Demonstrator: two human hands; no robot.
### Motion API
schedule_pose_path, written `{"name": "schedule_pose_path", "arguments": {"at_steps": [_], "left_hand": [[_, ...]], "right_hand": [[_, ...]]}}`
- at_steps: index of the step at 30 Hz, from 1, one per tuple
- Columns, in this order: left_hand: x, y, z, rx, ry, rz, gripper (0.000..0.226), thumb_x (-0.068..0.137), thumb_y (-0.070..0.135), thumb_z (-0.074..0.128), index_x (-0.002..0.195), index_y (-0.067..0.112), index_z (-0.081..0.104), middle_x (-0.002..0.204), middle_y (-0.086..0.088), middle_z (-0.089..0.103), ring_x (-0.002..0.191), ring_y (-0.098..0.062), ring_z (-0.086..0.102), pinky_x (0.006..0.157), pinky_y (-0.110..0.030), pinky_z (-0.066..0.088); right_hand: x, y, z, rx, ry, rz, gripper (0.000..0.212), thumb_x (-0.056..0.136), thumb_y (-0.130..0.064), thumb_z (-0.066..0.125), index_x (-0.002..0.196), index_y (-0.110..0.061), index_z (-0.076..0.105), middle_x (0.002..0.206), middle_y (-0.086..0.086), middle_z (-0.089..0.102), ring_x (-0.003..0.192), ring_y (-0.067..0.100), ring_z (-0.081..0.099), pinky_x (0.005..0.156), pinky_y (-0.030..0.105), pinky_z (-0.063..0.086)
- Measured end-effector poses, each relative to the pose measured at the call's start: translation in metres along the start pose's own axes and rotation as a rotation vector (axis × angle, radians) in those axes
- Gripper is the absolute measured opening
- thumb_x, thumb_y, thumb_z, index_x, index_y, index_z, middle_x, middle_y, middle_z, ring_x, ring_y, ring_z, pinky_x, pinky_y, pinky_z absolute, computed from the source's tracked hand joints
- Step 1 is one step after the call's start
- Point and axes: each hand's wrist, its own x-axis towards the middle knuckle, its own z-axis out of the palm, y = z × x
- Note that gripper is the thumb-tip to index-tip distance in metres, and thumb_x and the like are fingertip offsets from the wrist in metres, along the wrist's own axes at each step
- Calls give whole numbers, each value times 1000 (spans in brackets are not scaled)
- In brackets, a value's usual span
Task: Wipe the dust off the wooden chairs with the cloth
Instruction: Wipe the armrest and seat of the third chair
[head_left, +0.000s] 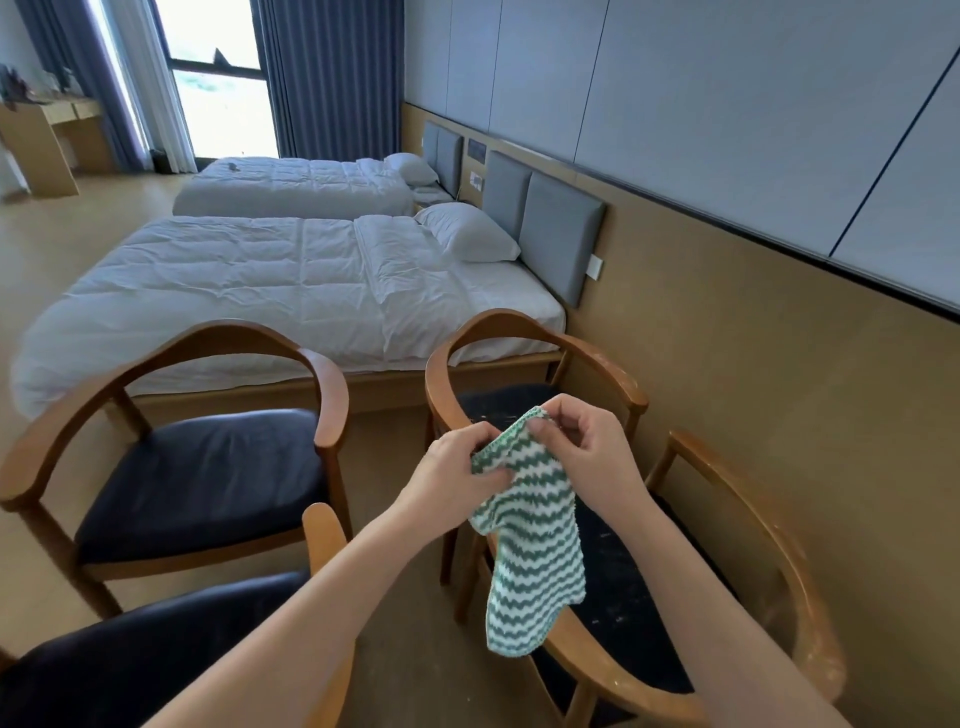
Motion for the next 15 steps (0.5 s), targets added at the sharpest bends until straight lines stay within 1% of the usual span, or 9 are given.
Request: {"name": "schedule_pose_path", "arguments": {"at_steps": [1,3,4,7,11,13,15], "left_hand": [[0,-2,-4,-38,-22,-19,12,82,19,70,89,20,60,85,3,66,79,-15,63,65,-19,48],[0,-7,-15,-125,-95,-69,16,80,22,72,91,14,63,87,-3,69,79,-18,66,70,-27,52],[0,-8,-21,-159,-135,-86,16,80,23,71,90,13,64,86,-2,70,80,-17,67,73,-28,53],[-1,-10,-37,-235,-202,-105,9,80,19,69,86,16,64,81,5,72,80,-10,68,76,-23,52],[5,1,-55,-273,-228,-91,17,77,19,69,81,8,57,85,-2,70,83,-16,67,80,-27,52],[8,11,-61,-255,-283,-67,21,78,17,68,72,10,50,74,2,64,73,-12,63,71,-22,50],[11,21,-66,-281,-329,-39,29,79,12,67,66,12,41,63,8,57,64,-7,58,61,-17,46]], "right_hand": [[-1,1,-2,19,-17,4,13,94,-13,56,85,-9,64,76,6,68,68,17,64,62,28,51],[-3,1,-5,72,-36,3,15,95,-8,51,87,-4,63,78,13,66,68,18,61,63,27,49],[-3,2,-7,104,-39,3,15,95,-5,50,87,-1,62,77,15,65,68,18,60,62,26,48],[-5,2,-10,206,-51,18,15,95,-3,48,86,0,60,73,5,62,65,11,58,61,19,47],[-6,1,-11,309,-33,48,16,95,-8,48,85,-5,60,71,-2,64,63,7,59,60,17,48],[-6,2,-10,337,-18,64,16,95,-10,48,85,-9,61,72,-5,66,66,7,61,63,17,49],[-6,3,-11,406,-19,88,13,92,-17,52,87,-12,63,76,-4,67,70,9,62,67,21,51]]}}
